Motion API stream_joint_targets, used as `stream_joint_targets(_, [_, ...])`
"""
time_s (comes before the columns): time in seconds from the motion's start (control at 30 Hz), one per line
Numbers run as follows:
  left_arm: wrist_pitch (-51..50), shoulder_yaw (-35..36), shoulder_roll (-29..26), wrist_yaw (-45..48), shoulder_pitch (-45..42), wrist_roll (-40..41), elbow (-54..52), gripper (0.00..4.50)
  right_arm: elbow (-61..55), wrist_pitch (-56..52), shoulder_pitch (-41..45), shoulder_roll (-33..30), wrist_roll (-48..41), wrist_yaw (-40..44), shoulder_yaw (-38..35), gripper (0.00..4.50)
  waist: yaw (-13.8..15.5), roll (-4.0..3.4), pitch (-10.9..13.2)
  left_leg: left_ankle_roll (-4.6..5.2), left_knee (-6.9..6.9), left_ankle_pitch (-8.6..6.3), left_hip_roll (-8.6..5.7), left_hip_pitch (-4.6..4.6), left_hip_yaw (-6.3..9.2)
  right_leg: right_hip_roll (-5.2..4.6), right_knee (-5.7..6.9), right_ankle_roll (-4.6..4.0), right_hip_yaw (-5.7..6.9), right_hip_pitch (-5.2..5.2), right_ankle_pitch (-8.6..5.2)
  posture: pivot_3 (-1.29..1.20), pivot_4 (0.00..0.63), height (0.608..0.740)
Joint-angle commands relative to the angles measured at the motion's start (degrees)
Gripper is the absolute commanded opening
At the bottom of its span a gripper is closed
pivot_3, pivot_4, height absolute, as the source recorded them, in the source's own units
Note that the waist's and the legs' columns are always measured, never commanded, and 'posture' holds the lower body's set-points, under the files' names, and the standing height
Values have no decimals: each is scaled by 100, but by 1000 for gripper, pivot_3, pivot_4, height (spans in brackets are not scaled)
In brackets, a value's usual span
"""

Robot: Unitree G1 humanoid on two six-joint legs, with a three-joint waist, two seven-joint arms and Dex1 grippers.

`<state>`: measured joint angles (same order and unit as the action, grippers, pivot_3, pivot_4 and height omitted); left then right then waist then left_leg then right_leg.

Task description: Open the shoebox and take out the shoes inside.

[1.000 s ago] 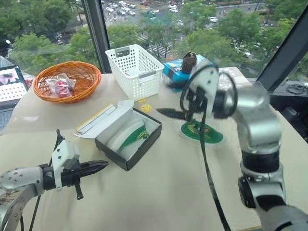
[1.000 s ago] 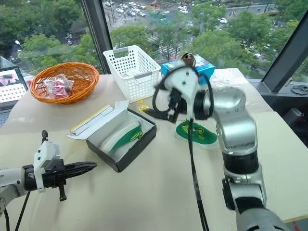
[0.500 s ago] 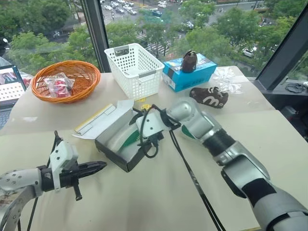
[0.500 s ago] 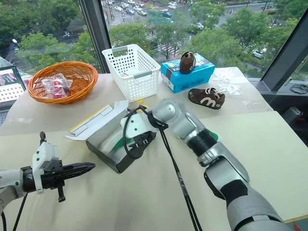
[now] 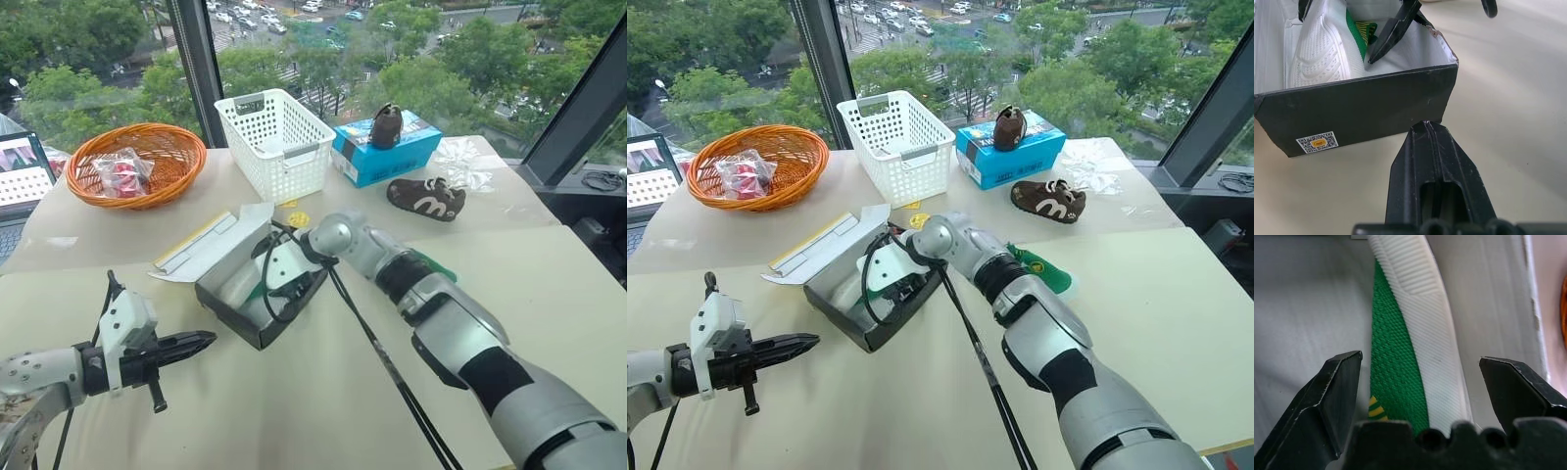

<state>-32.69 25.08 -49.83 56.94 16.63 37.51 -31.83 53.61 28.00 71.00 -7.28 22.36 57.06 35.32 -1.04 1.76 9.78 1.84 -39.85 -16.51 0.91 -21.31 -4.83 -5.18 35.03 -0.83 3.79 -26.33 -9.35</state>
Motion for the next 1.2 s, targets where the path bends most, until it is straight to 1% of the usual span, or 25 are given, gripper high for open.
stream_joint_targets(0.03, [48,117,-21,-14,-29,71,-158,0,-15,137,-62,-47,13,109,-52,3310,-4,0,0,0,0,0,0,0,0,0,0,0,0,0,0,0,150,731])
stream_joint_targets(0.07, [48,116,-25,-15,-38,70,-147,0,-43,125,-79,-54,-17,151,-77,3050,-3,0,0,0,0,0,0,0,0,0,0,0,0,0,0,0,150,731])
stream_joint_targets(0.2, [59,67,-34,-2,-67,48,-109,0,-324,5,-220,-57,-142,279,-166,1611,-7,0,0,4,0,-2,0,0,1,1,2,0,0,0,0,0,150,731])
stream_joint_targets(0.23, [61,56,-35,-3,-78,44,-101,0,-356,3,-239,-71,-102,248,-155,1358,-9,0,0,5,0,-3,1,1,1,1,3,-1,0,0,0,0,150,731])
stream_joint_targets(0.27, [54,51,-36,-4,-91,51,-98,0,-384,3,-263,-86,-66,229,-144,926,-11,-1,1,5,0,-3,1,0,1,1,3,0,-1,-1,0,0,150,731])
stream_joint_targets(0.3, [45,44,-39,-5,-115,60,-91,0,-421,-17,-296,-90,-59,219,-154,669,-14,-1,0,5,0,-3,1,0,1,0,3,0,-1,-1,0,0,150,731])
stream_joint_targets(0.4, [39,18,-57,8,-160,50,-66,0,-569,-99,-377,-103,-69,186,-208,669,-16,0,0,5,0,-3,0,0,1,0,3,0,-1,-1,0,0,150,731])
stream_joint_targets(0.53, [45,-19,-74,28,-224,35,-29,0,-980,-516,-474,-85,-380,124,-577,669,-16,0,0,3,0,-2,0,0,1,0,2,0,-1,-1,0,0,150,731])
stream_joint_targets(0.7, [30,-67,-76,14,-303,20,-13,0,-1838,-1265,-582,-202,-1157,358,-1257,669,-12,-1,1,2,0,-1,0,-4,2,-1,2,-1,0,-2,1,0,150,731])
stream_joint_targets(0.83, [31,-84,-89,28,-327,13,9,0,-2711,-2249,-736,-347,-2058,792,-1802,669,-4,-1,1,7,0,-5,0,-8,3,-3,-1,-1,2,-3,1,0,150,731])
stream_joint_targets(0.93, [39,-88,-99,44,-327,3,19,0,-3183,-2908,-906,-415,-2487,922,-2019,669,2,-1,1,14,2,-11,1,-7,5,-4,-2,0,5,-3,1,0,150,731])
stream_joint_targets(1.0, [35,-104,-111,49,-360,1,39,0,-3300,-2959,-1015,-487,-2390,873,-1941,669,-4,-1,1,16,2,-13,0,-7,5,-6,-2,0,5,-3,2,0,150,731])
stream_joint_targets(1.1, [44,-130,-131,72,-402,-11,80,0,-3151,-2314,-1173,-773,-1457,495,-1355,669,-2,-1,1,23,1,-17,-1,-6,4,-5,0,0,5,-3,2,0,150,731])
stream_joint_targets(1.2, [51,-140,-149,91,-427,-17,108,0,-3036,-1933,-1218,-876,-1032,249,-1058,669,-1,-1,1,23,1,-16,-1,-6,2,-2,-1,0,5,-4,1,0,150,731])
